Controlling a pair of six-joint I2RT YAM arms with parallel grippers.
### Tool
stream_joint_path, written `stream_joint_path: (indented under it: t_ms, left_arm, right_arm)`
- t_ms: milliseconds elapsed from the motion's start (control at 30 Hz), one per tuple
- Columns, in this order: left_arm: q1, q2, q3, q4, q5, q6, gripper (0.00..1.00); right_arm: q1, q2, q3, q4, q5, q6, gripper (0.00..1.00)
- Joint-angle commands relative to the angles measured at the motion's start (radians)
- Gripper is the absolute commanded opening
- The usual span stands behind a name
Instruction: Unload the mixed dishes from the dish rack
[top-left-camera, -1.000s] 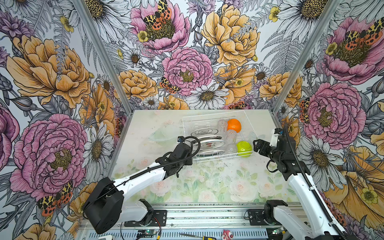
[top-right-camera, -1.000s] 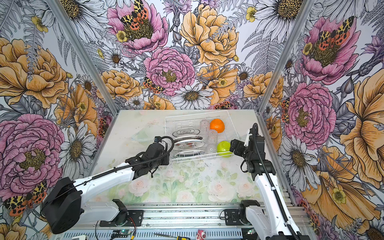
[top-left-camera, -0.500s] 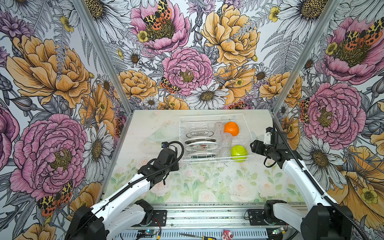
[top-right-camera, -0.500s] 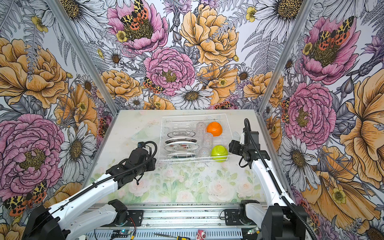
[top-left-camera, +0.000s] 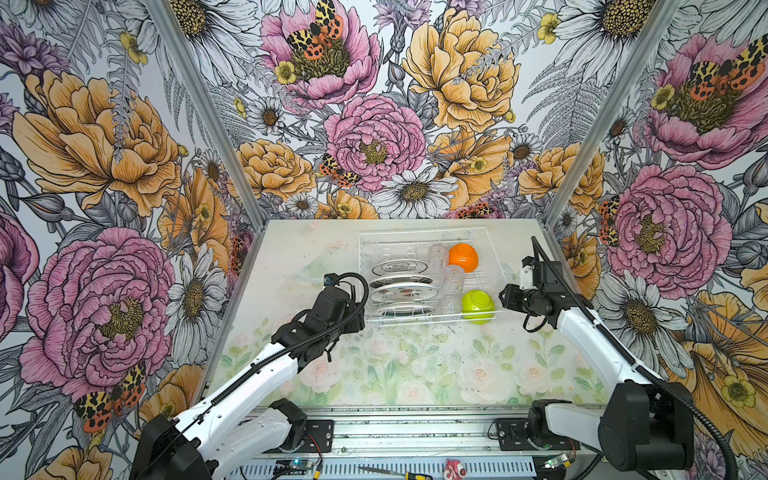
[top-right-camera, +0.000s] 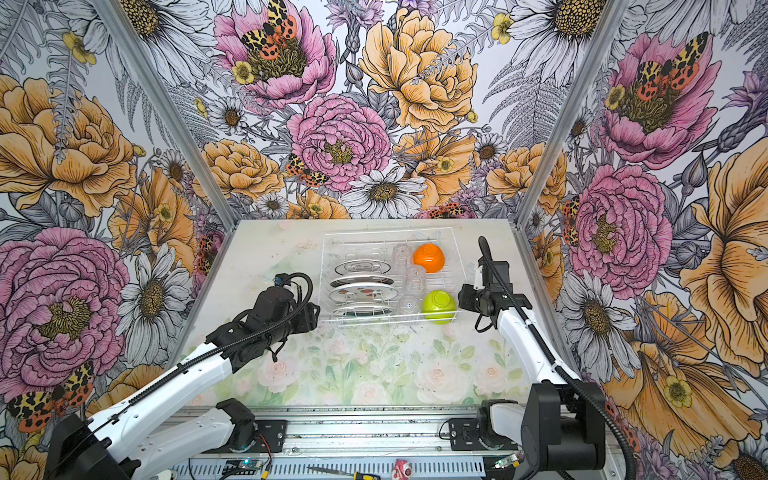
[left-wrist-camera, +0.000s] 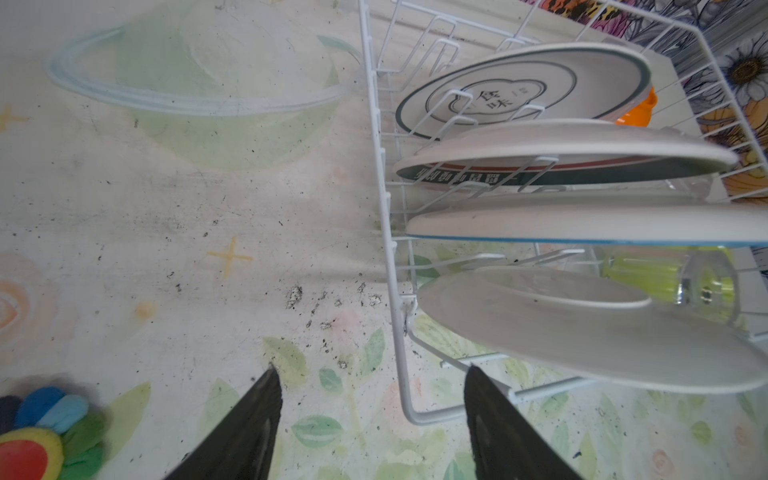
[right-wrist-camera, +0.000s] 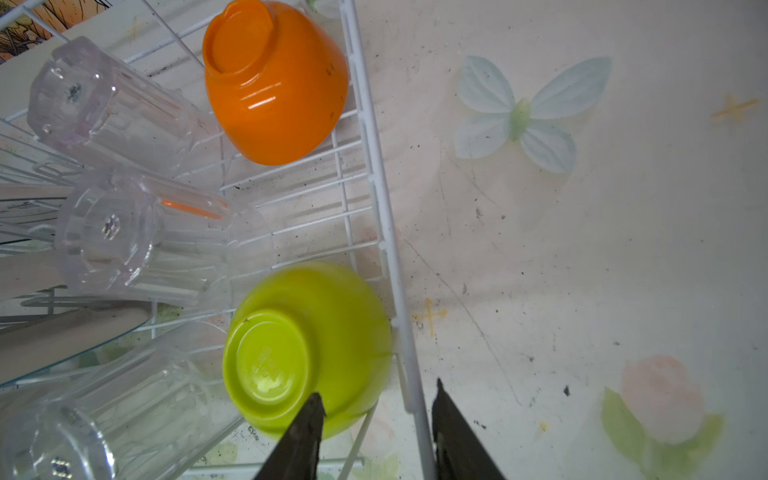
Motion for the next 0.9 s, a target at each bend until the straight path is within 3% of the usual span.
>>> stream_joint_path:
  t_ms: [0,367,600,667,867]
  left_arm:
    - [0.003,0.005,0.027,0.049,0.016,0.021,0.80]
    - [0.003,0.062,0.053,0.125,0.067,0.051,0.98]
    - [0.003,0.052,0.054,0.132,0.068,0.056,0.99]
    - [0.003,0.050,0.051,0.136,0.066,0.055,0.99]
    - [0.003,0.067,0.057,0.143,0.075,0.049,0.99]
  right_arm:
    - [0.041,0.031,0.027,0.004,-0.004,-0.018,0.41]
    - [0.084,0.095,0.031,0.016,0.019,-0.019,0.29]
    - [0.099,0.078,-0.010,0.016,0.012,-0.018,0.11]
    - [0.103,0.070,-0.022,0.016,0.007,-0.020,0.01]
    - [0.122,0.051,-0.047,0.011,0.002,-0.023,0.00]
